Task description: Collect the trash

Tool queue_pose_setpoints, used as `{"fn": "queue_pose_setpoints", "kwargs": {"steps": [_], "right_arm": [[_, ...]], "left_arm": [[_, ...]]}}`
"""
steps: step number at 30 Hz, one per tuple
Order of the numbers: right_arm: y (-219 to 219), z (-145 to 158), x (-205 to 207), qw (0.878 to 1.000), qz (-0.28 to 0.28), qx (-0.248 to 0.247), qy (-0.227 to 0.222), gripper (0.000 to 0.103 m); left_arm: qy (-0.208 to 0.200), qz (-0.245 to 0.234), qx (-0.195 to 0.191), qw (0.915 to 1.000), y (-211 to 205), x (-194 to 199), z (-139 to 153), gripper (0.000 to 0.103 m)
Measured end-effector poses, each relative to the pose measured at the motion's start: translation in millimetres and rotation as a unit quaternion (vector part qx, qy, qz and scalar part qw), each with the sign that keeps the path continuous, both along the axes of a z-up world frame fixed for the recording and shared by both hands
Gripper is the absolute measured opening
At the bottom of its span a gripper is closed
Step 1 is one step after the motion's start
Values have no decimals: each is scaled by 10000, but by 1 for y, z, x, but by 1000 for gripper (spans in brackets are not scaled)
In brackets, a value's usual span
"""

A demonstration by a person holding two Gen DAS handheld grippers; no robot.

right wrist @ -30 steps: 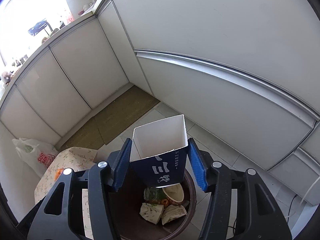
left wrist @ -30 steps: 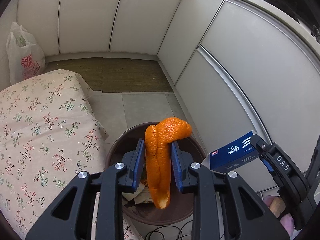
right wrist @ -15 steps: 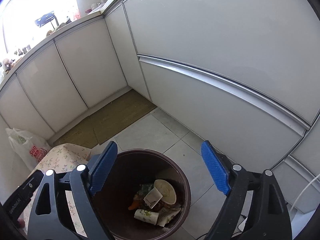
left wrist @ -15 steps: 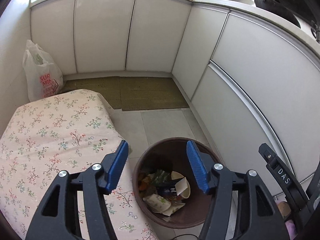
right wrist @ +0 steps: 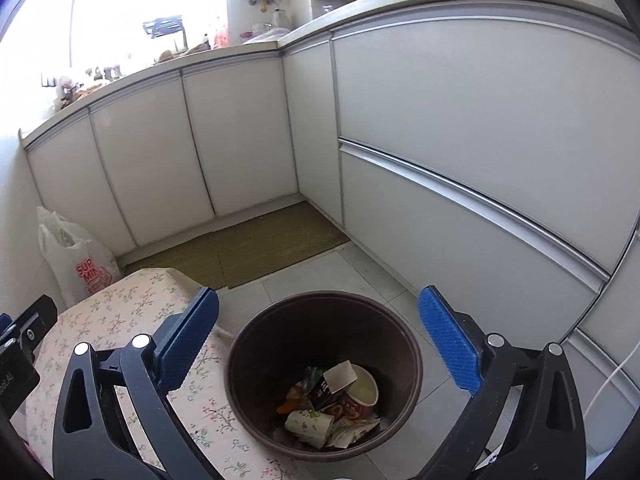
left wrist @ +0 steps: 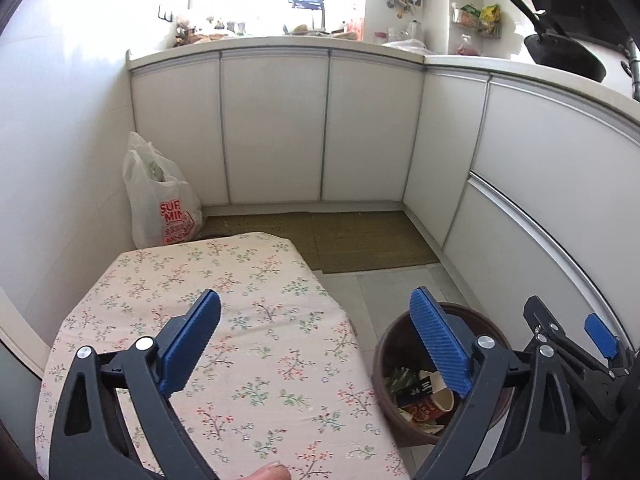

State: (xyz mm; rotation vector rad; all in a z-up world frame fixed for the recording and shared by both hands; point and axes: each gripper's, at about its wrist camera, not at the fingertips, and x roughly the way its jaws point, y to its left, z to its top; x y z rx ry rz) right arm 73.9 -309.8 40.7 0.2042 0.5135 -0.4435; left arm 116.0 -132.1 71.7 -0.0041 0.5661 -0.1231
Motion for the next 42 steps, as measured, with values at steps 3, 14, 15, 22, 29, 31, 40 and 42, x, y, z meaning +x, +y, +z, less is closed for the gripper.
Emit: {"fn": "queue_pose_setpoints", "kwargs": {"steps": [3, 14, 15, 22, 29, 31, 40, 42], "right_arm": [[29, 0, -7, 9996, 121, -233, -33, 96], [105, 4, -36, 9964, 524, -498, -448, 96], [111, 4, -40, 9960, 503, -548, -490, 96], [133, -4, -63, 9944, 514, -738, -549, 96], [146, -28, -72, 9940, 646, -850, -244, 96], [149, -32, -75, 9932, 647, -932, -244, 96], [152, -37, -75, 9921, 601, -1054, -322, 96], [150, -38, -73, 9926, 594, -1016, -303, 96]], "left_arm": [[-210, 357, -5, 9991, 29, -13, 4, 96], [-176, 710, 35, 9973, 100, -44, -7, 96], [-141, 705, 23, 9974, 105, -47, -10, 96], [49, 743, -157, 9971, 134, -70, -35, 96], [165, 678, -193, 9974, 145, -84, -55, 96], [164, 652, -143, 9976, 145, -85, -56, 96], [297, 584, -104, 9978, 139, -82, -65, 96], [337, 579, -100, 9977, 137, -81, -67, 96]]}}
